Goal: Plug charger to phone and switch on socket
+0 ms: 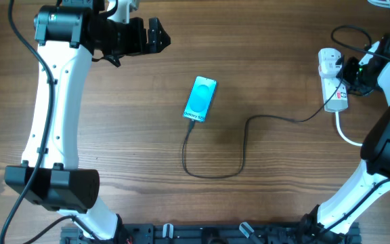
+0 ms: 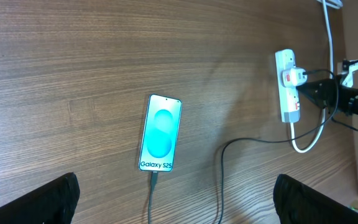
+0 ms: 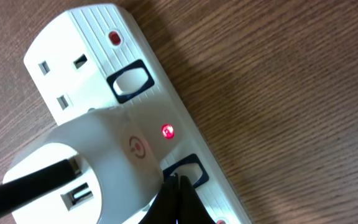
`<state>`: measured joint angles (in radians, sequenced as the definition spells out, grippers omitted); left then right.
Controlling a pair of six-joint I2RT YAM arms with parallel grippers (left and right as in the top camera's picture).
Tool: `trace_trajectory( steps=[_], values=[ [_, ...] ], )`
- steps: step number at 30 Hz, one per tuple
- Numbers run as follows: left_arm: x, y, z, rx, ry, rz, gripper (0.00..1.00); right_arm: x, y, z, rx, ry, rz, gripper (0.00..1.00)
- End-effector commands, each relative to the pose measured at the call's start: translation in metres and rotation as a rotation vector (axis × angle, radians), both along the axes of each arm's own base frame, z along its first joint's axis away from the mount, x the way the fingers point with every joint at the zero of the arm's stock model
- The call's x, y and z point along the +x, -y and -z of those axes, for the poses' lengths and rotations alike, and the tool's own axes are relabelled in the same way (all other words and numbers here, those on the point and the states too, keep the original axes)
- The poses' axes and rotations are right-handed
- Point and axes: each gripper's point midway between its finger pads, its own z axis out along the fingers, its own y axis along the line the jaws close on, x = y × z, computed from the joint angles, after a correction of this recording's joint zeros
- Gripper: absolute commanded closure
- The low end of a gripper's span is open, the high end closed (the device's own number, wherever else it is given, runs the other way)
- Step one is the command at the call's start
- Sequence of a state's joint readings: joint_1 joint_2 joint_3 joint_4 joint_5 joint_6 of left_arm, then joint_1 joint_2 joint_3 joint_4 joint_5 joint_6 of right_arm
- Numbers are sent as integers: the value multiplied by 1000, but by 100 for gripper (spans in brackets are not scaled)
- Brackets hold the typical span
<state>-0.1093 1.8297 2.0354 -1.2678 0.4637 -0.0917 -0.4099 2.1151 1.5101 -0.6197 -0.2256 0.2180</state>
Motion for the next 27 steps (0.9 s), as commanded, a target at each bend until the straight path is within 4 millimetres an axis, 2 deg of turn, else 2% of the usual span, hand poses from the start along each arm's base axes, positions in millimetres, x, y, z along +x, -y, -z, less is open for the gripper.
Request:
trace_trajectory(
  steps=[1,4,6,9,11,12,14,15,17,19,20,22,25,26,27],
  values=[
    [1,-1,5,10,-11,-3,0,-5,-63,27,116,-72,-92,96],
    [1,-1,5,10,-11,-3,0,-9,-36,14,83,-80,-6,96],
    [1,-1,5,10,-11,-3,0,-13,-9,-14,74,-44,96,96],
    [1,-1,5,10,-11,-3,0,-27,29,-72,64,57,244,96],
    [1,-1,5,10,-11,-3,0,-35,39,-125,67,176,259,96],
    [1,-1,5,10,-11,-3,0,-38,34,-163,79,273,225,94],
    [1,-1,5,10,-11,-3,0,-46,22,-216,68,400,172,92],
    [1,-1,5,10,-11,-3,0,-55,11,-250,40,477,149,91],
    [1,-1,5,10,-11,-3,0,-67,-2,-282,11,541,127,91],
    [1,-1,5,10,-11,-3,0,-83,-36,-317,15,628,16,93],
    [1,-1,5,10,-11,-3,0,-98,-73,-341,0,697,-154,93],
    [1,-1,5,10,-11,-3,0,-123,-113,-356,-42,725,-304,93],
    [1,-1,5,10,-11,-3,0,-165,-161,-358,-80,708,-481,91],
    [1,-1,5,10,-11,-3,0,-175,-168,-353,-77,677,-485,87],
    [1,-1,5,10,-11,-3,0,-190,-176,-346,-63,636,-496,78]
  ],
)
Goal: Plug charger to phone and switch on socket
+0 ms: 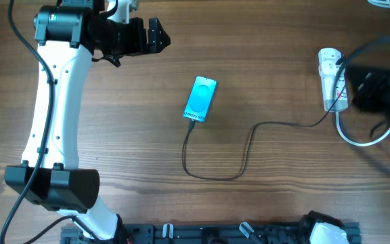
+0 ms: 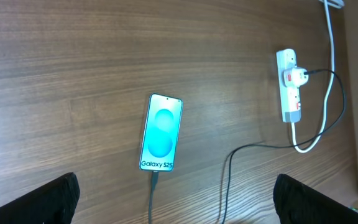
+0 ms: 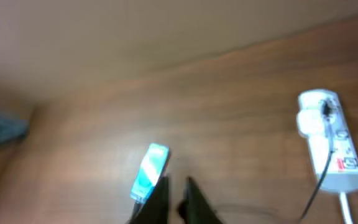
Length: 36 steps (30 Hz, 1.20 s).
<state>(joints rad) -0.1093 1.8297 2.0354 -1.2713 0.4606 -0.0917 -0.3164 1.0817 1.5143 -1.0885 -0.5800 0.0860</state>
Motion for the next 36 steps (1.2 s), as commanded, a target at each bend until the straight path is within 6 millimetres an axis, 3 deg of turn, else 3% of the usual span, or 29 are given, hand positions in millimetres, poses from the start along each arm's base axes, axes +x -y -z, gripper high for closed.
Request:
trace_trajectory(
  steps=[1,2,6,11,16,20,23,28,30,31,36],
  values=[
    [2,0,5,7,-8,-1,0,-36,-24,8,-50,-48,-84,37],
    [2,0,5,7,-8,-1,0,-43,-27,12,-18,-83,-73,0],
    [2,0,5,7,-8,-1,0,-60,-31,28,145,-243,32,0],
    [2,0,5,7,-8,-1,0,-58,6,48,-8,-296,198,0],
    [2,0,5,7,-8,-1,0,-54,6,56,-97,-275,120,0],
    [2,0,5,7,-8,-1,0,-27,-6,45,-171,-27,42,0],
    [2,0,5,7,-8,-1,0,-15,-25,50,-227,221,-32,0],
    [2,0,5,7,-8,-1,0,-21,-35,82,-274,486,-3,0],
    [2,0,5,7,-8,-1,0,-25,-36,97,-276,532,6,0],
    [2,0,5,7,-8,-1,0,-29,-35,114,-278,557,20,0],
    [2,0,5,7,-8,-1,0,-38,-37,148,-272,628,31,0]
  ],
)
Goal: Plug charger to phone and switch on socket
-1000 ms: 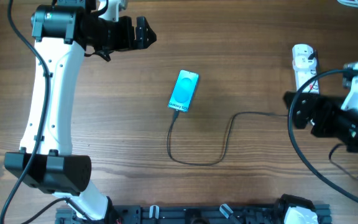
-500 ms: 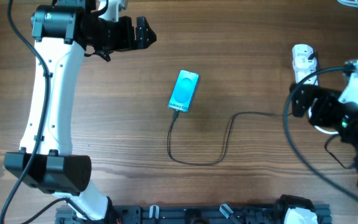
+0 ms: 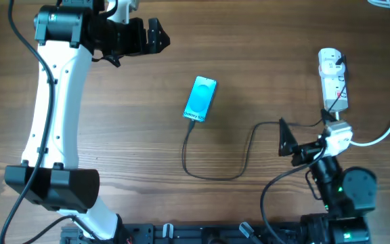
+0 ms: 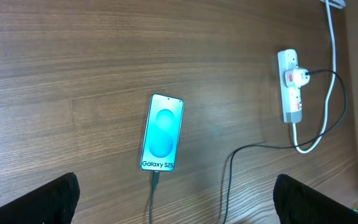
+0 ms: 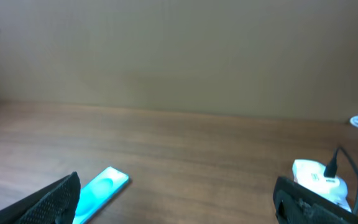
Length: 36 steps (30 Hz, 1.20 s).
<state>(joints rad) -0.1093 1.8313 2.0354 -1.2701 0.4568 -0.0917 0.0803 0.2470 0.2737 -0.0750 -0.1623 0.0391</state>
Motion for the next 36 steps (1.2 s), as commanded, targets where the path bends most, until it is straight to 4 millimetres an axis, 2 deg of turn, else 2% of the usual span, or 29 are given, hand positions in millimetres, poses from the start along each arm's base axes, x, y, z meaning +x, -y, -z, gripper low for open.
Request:
trace_trajectory(
  steps=[1,8,13,32,34,36],
  values=[
    [1,0,4,4,-8,0,0,-5,3,15,-4,67,24,0],
    [1,0,4,4,-8,0,0,-3,2,64,126,-7,26,0],
    [1,0,4,4,-8,0,0,-6,2,54,178,22,24,0],
    [1,0,4,4,-8,0,0,-5,3,56,177,17,25,0],
    [-1,-9,10,57,-26,-26,0,-5,3,56,177,17,25,0],
    [-4,-13,5,77,-12,-36,0,-5,3,56,177,17,25,0]
  ],
)
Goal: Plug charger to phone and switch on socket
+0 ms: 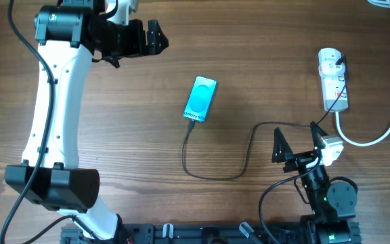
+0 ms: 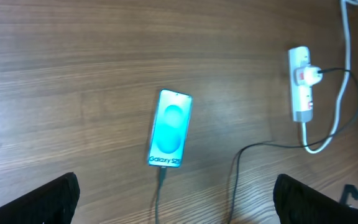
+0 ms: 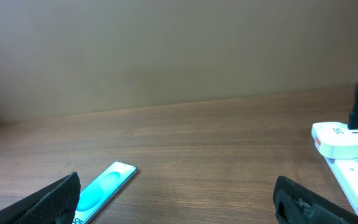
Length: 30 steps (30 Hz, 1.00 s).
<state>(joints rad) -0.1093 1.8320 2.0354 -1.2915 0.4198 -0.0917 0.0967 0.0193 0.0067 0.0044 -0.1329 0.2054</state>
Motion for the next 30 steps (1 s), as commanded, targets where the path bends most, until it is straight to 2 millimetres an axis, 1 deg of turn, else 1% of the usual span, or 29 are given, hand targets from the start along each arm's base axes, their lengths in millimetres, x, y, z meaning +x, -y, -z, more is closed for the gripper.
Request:
trace_trajectory(
  steps=[1,4,6,7,8,10,12,13,16,19,21,24,27,29,30],
  values=[
    [-4,-8,-4,61,23,-21,0,-1,1,-4,13,15,9,0],
    [-15,-16,-33,139,121,-48,0,-1,1,-4,13,15,9,0],
    [-25,-17,-65,181,247,-59,0,-1,1,-4,13,15,9,0],
    [-33,-12,-81,188,318,-24,0,-1,1,-4,13,15,9,0],
    [-39,-9,-93,190,375,1,0,-1,1,-4,13,15,9,0],
    [-53,-9,-109,187,466,18,0,-1,1,-4,13,15,9,0],
    [-65,-13,-111,185,521,16,0,-1,1,-4,13,15,8,0],
    [-72,-16,-108,182,553,9,0,-1,1,-4,13,15,8,0],
    [-90,-27,-87,178,607,-20,0,-1,1,-4,13,15,9,0],
    [-109,-39,-54,170,684,-57,0,-1,1,-4,13,15,9,0],
    [-127,-46,-27,158,784,-83,0,-1,1,-4,13,15,9,0],
    [-147,-46,2,148,931,-73,0,-1,1,-4,13,15,9,0],
    [-160,-48,24,133,1061,-85,0,-1,1,-4,12,15,9,0],
    [-164,-49,36,136,1119,-92,0,-1,1,-4,13,15,9,0],
    [-166,-52,45,138,1141,-103,0,-1,1,-4,12,15,9,0]
  ],
)
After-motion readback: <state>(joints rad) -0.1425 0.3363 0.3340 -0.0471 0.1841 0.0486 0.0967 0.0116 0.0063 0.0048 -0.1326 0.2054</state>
